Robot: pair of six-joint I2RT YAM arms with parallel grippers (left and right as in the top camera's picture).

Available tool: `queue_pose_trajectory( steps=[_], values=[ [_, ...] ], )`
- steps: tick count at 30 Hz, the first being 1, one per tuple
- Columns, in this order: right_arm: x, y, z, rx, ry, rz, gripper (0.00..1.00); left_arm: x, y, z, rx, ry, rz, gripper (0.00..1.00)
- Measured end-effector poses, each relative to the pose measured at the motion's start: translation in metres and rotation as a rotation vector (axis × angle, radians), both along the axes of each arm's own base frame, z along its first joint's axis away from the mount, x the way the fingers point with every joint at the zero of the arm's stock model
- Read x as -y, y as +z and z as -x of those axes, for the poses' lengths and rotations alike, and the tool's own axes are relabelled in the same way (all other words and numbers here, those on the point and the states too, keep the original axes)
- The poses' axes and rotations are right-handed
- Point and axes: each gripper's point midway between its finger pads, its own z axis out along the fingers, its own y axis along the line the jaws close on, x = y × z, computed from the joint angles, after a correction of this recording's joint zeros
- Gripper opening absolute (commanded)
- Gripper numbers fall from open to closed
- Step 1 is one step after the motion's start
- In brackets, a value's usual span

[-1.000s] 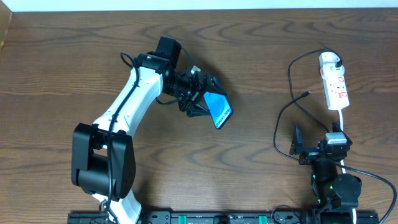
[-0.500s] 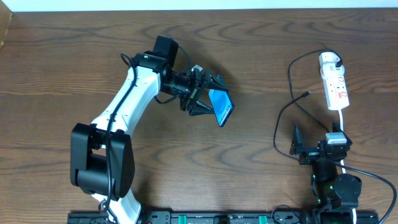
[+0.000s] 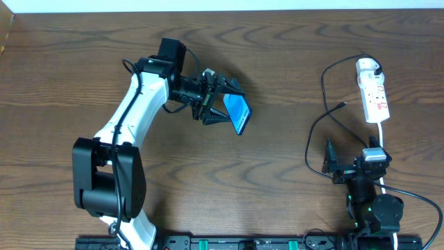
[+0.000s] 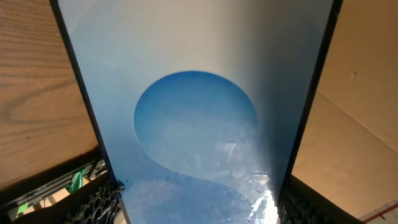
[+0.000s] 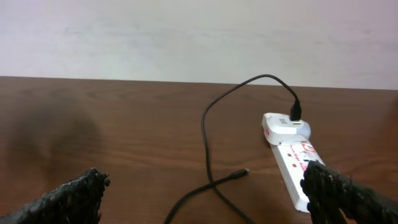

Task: Plug charger to phone and switch on socket

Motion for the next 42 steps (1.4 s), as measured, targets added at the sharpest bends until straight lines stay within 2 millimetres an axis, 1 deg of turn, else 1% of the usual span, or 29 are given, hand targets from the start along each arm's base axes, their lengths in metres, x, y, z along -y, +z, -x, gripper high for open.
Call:
queue_pose_trajectory(
  steps=[10, 15, 17, 20, 25, 27, 29, 30, 32, 36, 39, 42],
  values=[
    [-0.002, 0.002, 0.0, 0.01, 0.01, -0.004, 0.99, -0.001, 0.0, -0.001, 0.0, 0.003, 0.0, 0.68],
    [-0.007, 0.018, 0.0, 0.068, 0.041, -0.039, 0.99, -0.001, 0.0, -0.001, 0.0, 0.003, 0.0, 0.68],
    [-0.013, 0.026, 0.001, 0.095, 0.078, -0.088, 0.99, -0.001, 0.0, -0.001, 0.0, 0.003, 0.0, 0.68],
    [-0.022, 0.033, 0.003, 0.107, 0.13, -0.177, 0.99, -0.001, 0.0, -0.001, 0.0, 0.003, 0.0, 0.68],
    [-0.037, 0.032, 0.007, 0.055, 0.218, -0.365, 0.99, -0.001, 0.0, -0.001, 0.0, 0.003, 0.0, 0.68],
    [-0.042, 0.025, 0.009, 0.015, 0.238, -0.413, 0.99, -0.001, 0.0, -0.001, 0.0, 0.003, 0.0, 0.68],
    [-0.044, 0.015, 0.009, -0.038, 0.242, -0.448, 0.99, -0.001, 0.0, -0.001, 0.0, 0.003, 0.0, 0.68],
    [-0.045, 0.01, 0.01, -0.062, 0.241, -0.461, 0.99, -0.001, 0.0, -0.001, 0.0, 0.003, 0.0, 0.68],
    [-0.044, 0.008, 0.009, -0.074, 0.234, -0.479, 0.99, -0.001, 0.0, -0.001, 0.0, 0.003, 0.0, 0.68],
    [-0.042, 0.018, 0.008, -0.035, 0.228, -0.499, 0.99, -0.001, 0.0, -0.001, 0.0, 0.003, 0.0, 0.68],
    [-0.038, 0.018, 0.007, -0.029, 0.205, -0.509, 0.99, -0.001, 0.0, -0.001, 0.0, 0.003, 0.0, 0.68],
    [-0.03, 0.022, 0.005, -0.004, 0.16, -0.515, 0.99, -0.001, 0.0, -0.001, 0.0, 0.003, 0.0, 0.68]
  ],
)
